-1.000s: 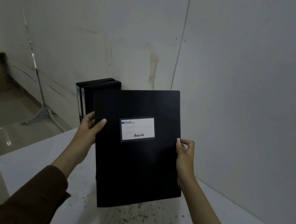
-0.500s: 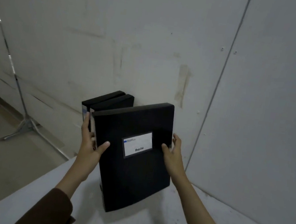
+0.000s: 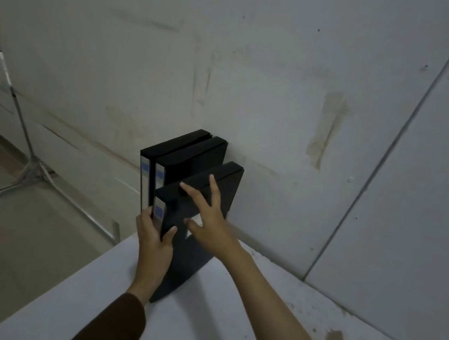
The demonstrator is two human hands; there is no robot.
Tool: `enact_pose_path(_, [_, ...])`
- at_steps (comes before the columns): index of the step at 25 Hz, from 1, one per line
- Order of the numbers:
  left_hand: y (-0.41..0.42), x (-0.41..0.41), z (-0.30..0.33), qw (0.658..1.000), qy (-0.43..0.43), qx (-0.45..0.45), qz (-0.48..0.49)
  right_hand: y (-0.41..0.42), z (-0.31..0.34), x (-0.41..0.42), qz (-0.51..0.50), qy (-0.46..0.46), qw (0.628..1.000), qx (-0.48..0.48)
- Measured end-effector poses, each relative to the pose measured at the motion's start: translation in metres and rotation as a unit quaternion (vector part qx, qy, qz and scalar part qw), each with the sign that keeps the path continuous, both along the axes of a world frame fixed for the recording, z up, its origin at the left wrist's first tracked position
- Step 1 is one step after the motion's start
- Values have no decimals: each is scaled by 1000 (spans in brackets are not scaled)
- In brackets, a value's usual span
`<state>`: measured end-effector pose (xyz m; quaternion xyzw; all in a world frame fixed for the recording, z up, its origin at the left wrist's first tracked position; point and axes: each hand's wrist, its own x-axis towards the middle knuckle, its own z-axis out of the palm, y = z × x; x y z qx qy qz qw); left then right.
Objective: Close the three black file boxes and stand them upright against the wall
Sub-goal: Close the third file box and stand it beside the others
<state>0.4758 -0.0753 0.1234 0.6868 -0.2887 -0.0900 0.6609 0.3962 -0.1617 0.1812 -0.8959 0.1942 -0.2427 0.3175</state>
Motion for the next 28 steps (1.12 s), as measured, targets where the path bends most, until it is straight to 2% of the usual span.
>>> enact_pose_path(8, [-31,20,-16,999,33,1,10,-18,-15,44,-21,-19,1000,-11])
enact_pose_path(12, [-51,22,-8,996,87,32,4,-34,-14,58,-36,-27,999,-14])
enact_pose_path(20, [-75,25,-14,986,127,72,-85,-66,-23,63,-73,-87,994,7])
enact_pose_path(28, [-77,21,-22,979,134,95,-118,-76,-20,67,-64,-54,996,-12])
